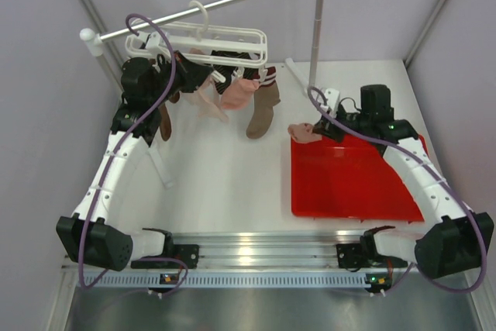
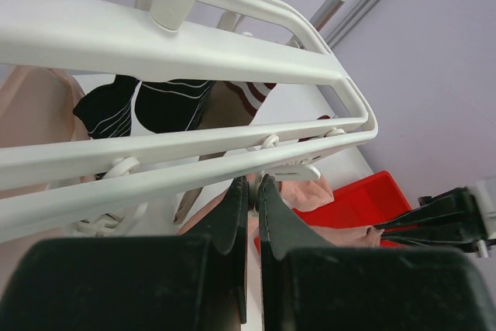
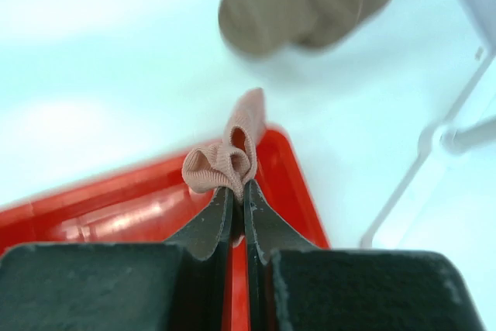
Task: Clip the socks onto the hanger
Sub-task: Pick up the sock from the bin, then clamp the sock onto the hanger.
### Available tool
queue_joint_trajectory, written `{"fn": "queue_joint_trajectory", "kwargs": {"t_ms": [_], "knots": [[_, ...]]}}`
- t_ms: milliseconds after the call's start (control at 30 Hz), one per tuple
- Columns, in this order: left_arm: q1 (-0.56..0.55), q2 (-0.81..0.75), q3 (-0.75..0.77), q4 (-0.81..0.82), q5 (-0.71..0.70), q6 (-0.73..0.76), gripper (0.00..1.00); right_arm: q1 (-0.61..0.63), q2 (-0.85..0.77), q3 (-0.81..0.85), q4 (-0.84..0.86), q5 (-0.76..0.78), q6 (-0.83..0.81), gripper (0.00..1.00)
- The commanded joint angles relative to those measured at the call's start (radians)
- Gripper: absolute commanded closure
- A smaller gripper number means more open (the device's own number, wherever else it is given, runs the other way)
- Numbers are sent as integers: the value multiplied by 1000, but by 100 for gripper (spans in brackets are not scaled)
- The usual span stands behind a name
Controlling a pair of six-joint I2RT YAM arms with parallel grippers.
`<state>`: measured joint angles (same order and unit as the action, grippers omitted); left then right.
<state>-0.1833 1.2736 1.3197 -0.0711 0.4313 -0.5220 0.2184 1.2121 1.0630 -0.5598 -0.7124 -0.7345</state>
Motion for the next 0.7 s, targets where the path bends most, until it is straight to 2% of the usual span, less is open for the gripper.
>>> {"fn": "queue_joint_trajectory", "kwargs": {"t_ms": [0, 167, 300, 533, 667], "knots": [[2, -7, -11, -2, 32, -4, 100, 65, -20, 84, 196, -177, 229, 100], [4, -5, -4, -4, 47, -1, 100, 162, 71, 199, 325, -240, 443, 100], [4, -2, 9, -18, 60, 10, 100, 240, 156, 287, 382, -275, 529, 100], [4, 1, 16, -35, 80, 11, 100, 300, 322, 409, 599, -297, 815, 100], [4, 6, 24, -44, 84, 14, 100, 341, 374, 460, 649, -273, 868, 100]]}}
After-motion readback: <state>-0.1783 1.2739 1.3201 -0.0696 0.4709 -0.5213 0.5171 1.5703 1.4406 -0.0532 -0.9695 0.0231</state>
